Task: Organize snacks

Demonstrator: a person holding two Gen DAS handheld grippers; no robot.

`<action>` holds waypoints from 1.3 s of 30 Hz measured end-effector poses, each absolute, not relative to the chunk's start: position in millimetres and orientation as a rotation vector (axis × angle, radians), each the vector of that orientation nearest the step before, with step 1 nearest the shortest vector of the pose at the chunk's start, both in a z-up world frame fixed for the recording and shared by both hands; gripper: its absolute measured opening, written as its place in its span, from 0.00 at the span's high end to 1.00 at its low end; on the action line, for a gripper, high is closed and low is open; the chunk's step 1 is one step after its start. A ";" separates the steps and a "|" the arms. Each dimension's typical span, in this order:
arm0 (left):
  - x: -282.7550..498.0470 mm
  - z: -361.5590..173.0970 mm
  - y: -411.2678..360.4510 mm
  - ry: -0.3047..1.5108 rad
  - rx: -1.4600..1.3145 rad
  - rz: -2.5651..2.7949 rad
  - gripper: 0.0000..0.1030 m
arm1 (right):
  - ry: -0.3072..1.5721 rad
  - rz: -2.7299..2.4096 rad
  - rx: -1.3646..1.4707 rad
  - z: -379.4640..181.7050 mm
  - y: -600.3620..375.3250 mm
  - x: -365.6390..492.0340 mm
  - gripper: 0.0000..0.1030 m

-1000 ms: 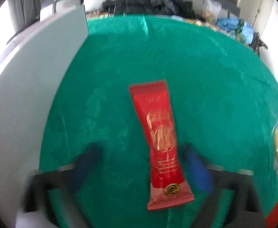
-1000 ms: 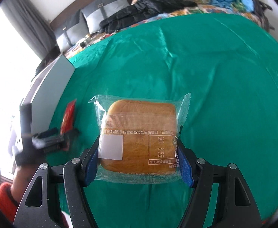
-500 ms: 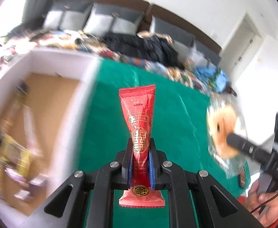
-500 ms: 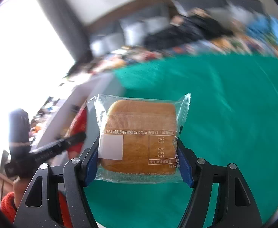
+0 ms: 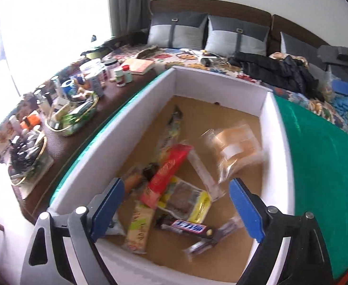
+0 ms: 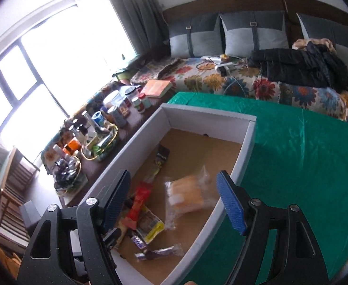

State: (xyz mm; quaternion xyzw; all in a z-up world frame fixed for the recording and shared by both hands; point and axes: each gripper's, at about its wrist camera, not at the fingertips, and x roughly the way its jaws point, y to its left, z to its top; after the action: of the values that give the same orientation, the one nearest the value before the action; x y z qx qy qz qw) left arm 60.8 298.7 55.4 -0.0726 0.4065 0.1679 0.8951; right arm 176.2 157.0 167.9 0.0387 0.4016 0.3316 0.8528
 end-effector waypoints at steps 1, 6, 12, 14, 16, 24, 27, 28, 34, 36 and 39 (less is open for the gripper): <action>60.0 55.8 297.2 0.844 -0.135 0.367 0.13 | 0.842 0.699 0.076 168.6 155.2 172.6 0.22; 42.1 78.9 286.4 0.798 -0.055 0.503 0.00 | 0.792 0.679 -0.045 173.0 154.3 151.5 0.22; 13.1 102.6 284.9 0.689 -0.061 0.575 0.00 | 0.766 0.655 -0.181 158.4 152.8 120.7 0.22; 8.8 108.2 282.5 0.700 -0.072 0.564 0.00 | 0.780 0.650 -0.188 150.7 150.7 111.7 0.22; 6.0 112.9 277.7 0.709 -0.067 0.546 0.00 | 0.801 0.649 -0.190 141.8 148.4 101.1 0.22; 0.4 119.2 264.1 0.700 -0.047 0.528 0.00 | 0.810 0.598 -0.182 139.5 137.8 78.2 0.21; -0.4 119.2 264.5 0.698 -0.062 0.502 0.00 | 0.788 0.591 -0.185 145.5 137.3 74.1 0.21; -0.5 119.2 264.2 0.697 -0.057 0.505 0.00 | 0.784 0.593 -0.186 146.8 137.6 74.0 0.21; -3.8 117.3 266.6 0.702 -0.092 0.489 0.00 | 0.782 0.596 -0.193 145.7 140.5 71.5 0.21; -5.5 116.2 269.4 0.702 -0.108 0.473 0.00 | 0.785 0.598 -0.195 144.6 140.9 70.0 0.21; -6.2 115.8 270.4 0.705 -0.101 0.473 0.00 | 0.789 0.599 -0.196 144.6 141.8 67.7 0.21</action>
State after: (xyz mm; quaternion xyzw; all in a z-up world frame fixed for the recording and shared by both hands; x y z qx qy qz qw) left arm -6.2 270.4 115.8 -0.0492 0.3418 0.2292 0.9101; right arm 67.7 141.8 144.6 -0.0938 0.3777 0.2871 0.8753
